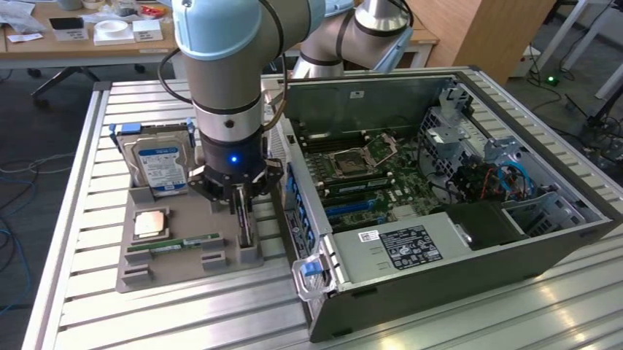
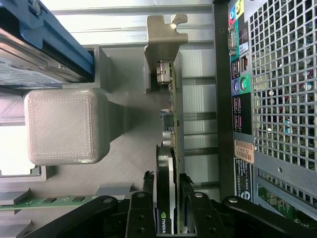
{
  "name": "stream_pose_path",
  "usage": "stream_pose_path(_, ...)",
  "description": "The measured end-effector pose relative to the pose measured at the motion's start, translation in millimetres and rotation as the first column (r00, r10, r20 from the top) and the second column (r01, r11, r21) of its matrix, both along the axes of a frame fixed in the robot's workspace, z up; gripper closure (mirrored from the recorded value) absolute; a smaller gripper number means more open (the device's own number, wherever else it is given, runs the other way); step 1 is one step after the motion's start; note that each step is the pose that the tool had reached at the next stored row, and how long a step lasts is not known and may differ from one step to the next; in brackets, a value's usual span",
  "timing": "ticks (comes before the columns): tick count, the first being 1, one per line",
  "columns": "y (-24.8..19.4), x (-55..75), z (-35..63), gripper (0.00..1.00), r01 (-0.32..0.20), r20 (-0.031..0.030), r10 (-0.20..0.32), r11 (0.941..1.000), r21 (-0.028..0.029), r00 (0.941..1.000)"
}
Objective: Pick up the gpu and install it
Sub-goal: 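Pick up the gpu and move the gpu toward the slot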
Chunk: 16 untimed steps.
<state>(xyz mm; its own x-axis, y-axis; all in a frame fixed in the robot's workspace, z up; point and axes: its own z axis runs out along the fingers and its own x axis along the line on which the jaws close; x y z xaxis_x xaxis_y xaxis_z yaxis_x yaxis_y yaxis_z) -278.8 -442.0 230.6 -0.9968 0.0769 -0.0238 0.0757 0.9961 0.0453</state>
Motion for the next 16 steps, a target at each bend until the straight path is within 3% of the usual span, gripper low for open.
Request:
stream_pose_path(3,0.0,0.0,0.0,0.68,0.0,-0.0001,0.0,1.0,0.0,1.0)
stream_pose_path(4,0.0,0.0,0.0,0.74,0.0,0.0,0.0,1.0,0.0,1.0)
stream_pose_path(16,0.0,0.0,0.0,0.74,-0.001,0.0,0.001,1.0,0.0,1.0)
